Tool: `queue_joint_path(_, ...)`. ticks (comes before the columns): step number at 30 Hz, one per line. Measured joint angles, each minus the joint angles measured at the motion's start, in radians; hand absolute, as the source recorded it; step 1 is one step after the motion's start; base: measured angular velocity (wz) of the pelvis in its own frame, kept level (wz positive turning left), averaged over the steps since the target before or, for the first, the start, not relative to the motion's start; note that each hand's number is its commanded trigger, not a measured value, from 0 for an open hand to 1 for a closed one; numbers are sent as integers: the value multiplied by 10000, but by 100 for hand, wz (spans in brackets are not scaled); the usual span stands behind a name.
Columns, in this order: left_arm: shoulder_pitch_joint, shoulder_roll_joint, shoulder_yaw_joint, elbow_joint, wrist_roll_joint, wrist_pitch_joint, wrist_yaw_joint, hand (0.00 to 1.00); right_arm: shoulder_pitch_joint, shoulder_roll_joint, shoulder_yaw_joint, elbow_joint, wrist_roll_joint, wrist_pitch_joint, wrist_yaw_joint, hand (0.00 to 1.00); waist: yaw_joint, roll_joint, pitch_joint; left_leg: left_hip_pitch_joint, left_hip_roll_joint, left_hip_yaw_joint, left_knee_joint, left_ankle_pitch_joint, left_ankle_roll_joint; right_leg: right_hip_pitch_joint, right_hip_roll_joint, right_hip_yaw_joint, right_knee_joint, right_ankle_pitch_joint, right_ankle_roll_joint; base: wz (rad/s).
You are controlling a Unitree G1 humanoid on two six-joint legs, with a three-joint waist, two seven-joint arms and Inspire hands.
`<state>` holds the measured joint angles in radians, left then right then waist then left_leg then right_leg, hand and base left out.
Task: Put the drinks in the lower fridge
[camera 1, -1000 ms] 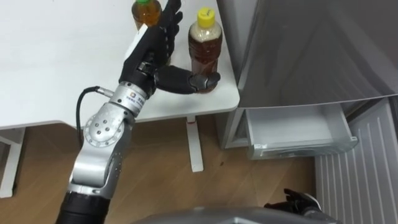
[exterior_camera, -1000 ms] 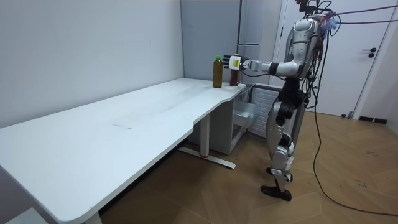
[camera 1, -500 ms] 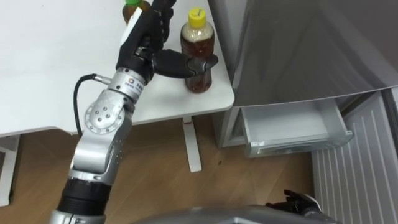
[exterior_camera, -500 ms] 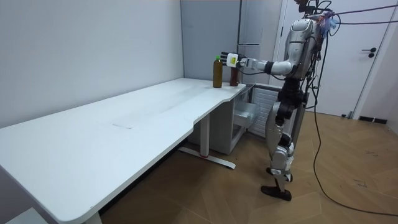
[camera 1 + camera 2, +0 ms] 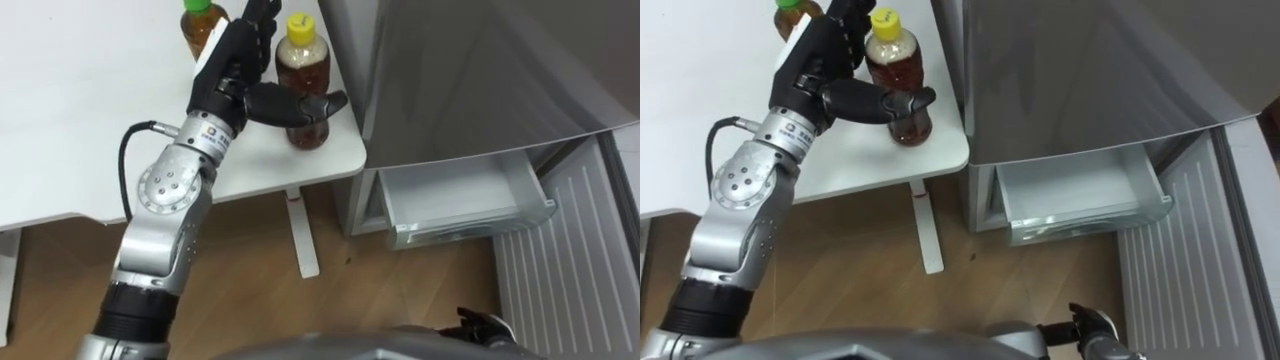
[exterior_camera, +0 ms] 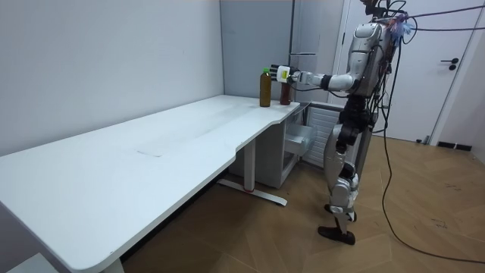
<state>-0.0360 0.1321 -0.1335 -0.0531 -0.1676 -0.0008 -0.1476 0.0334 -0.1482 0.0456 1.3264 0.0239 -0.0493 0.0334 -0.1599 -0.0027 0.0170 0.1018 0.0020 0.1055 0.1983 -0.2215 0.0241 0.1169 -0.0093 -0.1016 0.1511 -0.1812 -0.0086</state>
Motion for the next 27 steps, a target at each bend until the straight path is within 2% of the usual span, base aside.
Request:
queue_joint_path(1,-4,1,2,54,-5,9,0,0,16,0,-1,-17,-38,69,-24,0,12,17,-28,-9,0,27,-2,0,0,-20,7,34,-1,0,0,-5)
queue_joint_path(5,-13,-1,0,402,-52,100,-102,0,35,0,12,-65,-328,215,-95,0,9,7,-33,-20,1,74,-9,0,0,-52,13,75,3,0,-1,-3)
queue_joint_path(9,-14,0,-22,455,-372,374,-217,0,43,-25,105,-75,-435,346,-93,0,6,21,-44,-40,1,155,-10,0,0,-44,11,115,10,0,-1,-1)
queue_joint_path(14,-15,-1,-70,455,-389,464,-239,0,54,-64,113,-78,-834,589,-94,0,3,84,-83,-27,10,266,-11,0,0,-38,12,164,28,2,-3,-2)
queue_joint_path(15,-15,-1,-76,455,-390,467,-295,48,53,-69,113,-79,-979,640,-97,0,1,96,-91,-22,11,266,-11,0,0,-36,12,165,33,3,-4,0)
queue_joint_path(16,-15,1,-76,455,-390,469,-325,85,55,-74,113,-79,-1110,656,-96,0,1,102,-95,-19,12,266,-11,0,0,-34,13,165,36,4,-5,0)
queue_joint_path(17,-15,2,-76,456,-387,477,-370,100,68,-81,114,-80,-1333,720,-93,0,0,111,-100,-13,15,267,-11,0,0,-28,14,163,43,4,-6,0)
queue_joint_path(22,-20,0,-101,526,-389,817,-335,100,170,-84,363,-94,-2053,1187,-83,0,-6,139,-96,-2,19,271,-10,0,1,-23,7,139,108,5,-7,0)
queue_joint_path(27,-158,0,-98,953,-386,883,-134,100,301,-50,510,-106,-2742,1611,71,0,-5,99,-49,100,21,276,-100,0,4,10,4,174,167,-2,1,-1)
